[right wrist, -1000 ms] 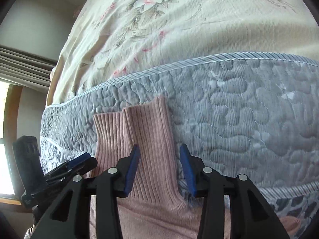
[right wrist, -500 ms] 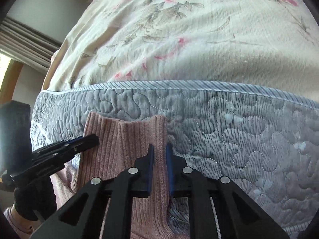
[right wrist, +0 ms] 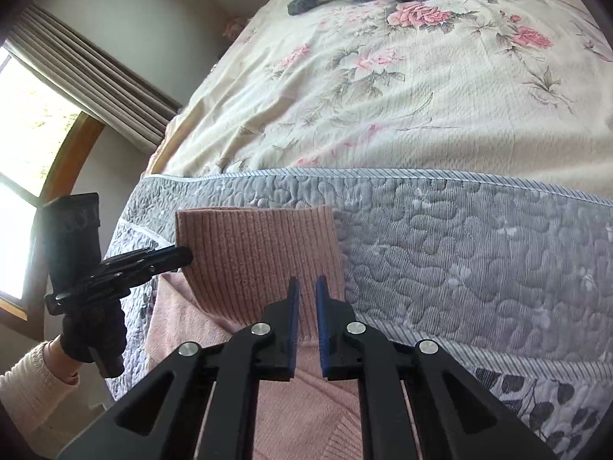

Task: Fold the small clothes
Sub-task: 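Grasp the collar with the left tool while the right tool grasps beside it, then fold the collar over the folded sleeves with both tools and release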

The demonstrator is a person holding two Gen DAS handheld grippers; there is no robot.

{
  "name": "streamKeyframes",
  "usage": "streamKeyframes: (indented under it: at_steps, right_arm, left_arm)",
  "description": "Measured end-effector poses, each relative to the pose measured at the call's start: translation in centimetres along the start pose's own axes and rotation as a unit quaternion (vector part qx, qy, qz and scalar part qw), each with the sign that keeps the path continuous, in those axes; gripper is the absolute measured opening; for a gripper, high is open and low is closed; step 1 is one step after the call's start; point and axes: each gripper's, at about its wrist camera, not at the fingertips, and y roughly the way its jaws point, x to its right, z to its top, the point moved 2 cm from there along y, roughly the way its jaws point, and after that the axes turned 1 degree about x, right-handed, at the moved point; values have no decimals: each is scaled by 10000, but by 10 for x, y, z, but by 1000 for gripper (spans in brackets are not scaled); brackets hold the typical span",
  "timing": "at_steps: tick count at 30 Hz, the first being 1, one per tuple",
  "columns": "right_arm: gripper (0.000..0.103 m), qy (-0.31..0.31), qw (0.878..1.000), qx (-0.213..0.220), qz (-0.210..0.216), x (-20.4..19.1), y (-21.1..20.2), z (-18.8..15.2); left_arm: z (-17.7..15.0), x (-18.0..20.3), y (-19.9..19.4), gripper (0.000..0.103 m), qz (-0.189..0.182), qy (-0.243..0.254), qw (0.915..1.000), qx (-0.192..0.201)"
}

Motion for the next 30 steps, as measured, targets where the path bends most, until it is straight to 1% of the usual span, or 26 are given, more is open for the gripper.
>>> streamKeyframes:
  at_steps: [1, 2, 3, 4, 6, 8, 9, 11, 13, 16, 17, 18, 19, 20, 22, 24, 27, 30]
  right_arm:
    - [15, -25, 9999, -78, -92, 0, 3, 0]
    - [17, -33, 9996, -144, -229, 2, 9, 2]
    - [21, 21, 9994, -225, -271, 4, 17, 4]
    - [26, 103, 9991, -334, -243, 6, 28, 7]
    - [34, 232, 9976, -522, -398, 13, 54, 15]
    - [34, 249, 9957, -684, -573, 18, 81, 26]
    - [34, 302, 9951, -735, -584, 19, 93, 32]
    - [36, 422, 9948, -803, -465, 20, 112, 44]
    - [48, 462, 9938, -885, -485, 19, 130, 54]
    - [51, 226, 9903, -1137, -762, 14, 156, 59]
    - [50, 95, 9898, -1146, -838, 11, 160, 60]
    - [43, -53, 9894, -1130, -909, 7, 160, 61]
    - [25, -180, 9898, -1121, -861, 4, 160, 61]
    - [12, -224, 9910, -1136, -667, 1, 159, 61]
    - [12, -378, 9923, -1012, -613, -5, 148, 60]
    - [12, -600, 9940, -798, -455, -17, 128, 60]
    - [12, -574, 9974, -435, 21, -25, 86, 52]
    - [12, -671, 9972, -149, 301, -33, 40, 36]
  left_arm:
    - [-3, 0, 0, 7, 11, -11, 10000, -35]
    - [-6, -1, 1, 7, 37, -36, 10000, -62]
    - [-8, -3, 3, 7, 86, -76, 9999, -80]
    - [-9, -6, 5, 7, 109, -145, 9998, -88]
    - [-8, -14, 9, 7, 117, -349, 9993, -78]
    - [-6, -25, 13, 7, 182, -546, 9983, -52]
    - [-5, -32, 16, 7, 164, -674, 9976, -46]
    - [-3, -44, 23, 7, 179, -873, 9960, -71]
    - [-3, -55, 30, 7, 211, -989, 9948, -128]
    - [-4, -67, 39, 7, 253, -1064, 9937, -229]
    - [-4, -70, 41, 7, 252, -1071, 9936, -244]
    - [-5, -72, 42, 7, 255, -1069, 9936, -254]
    - [-5, -73, 43, 7, 254, -1060, 9937, -262]
    - [-5, -74, 44, 7, 253, -1044, 9939, -266]
    - [-4, -73, 43, 7, 243, -979, 9946, -239]
    - [-2, -68, 36, 7, 133, -903, 9957, -129]
    - [0, -55, 22, 7, -49, -685, 9976, 42]
    - [-5, -39, 6, 7, -129, -363, 9992, 116]
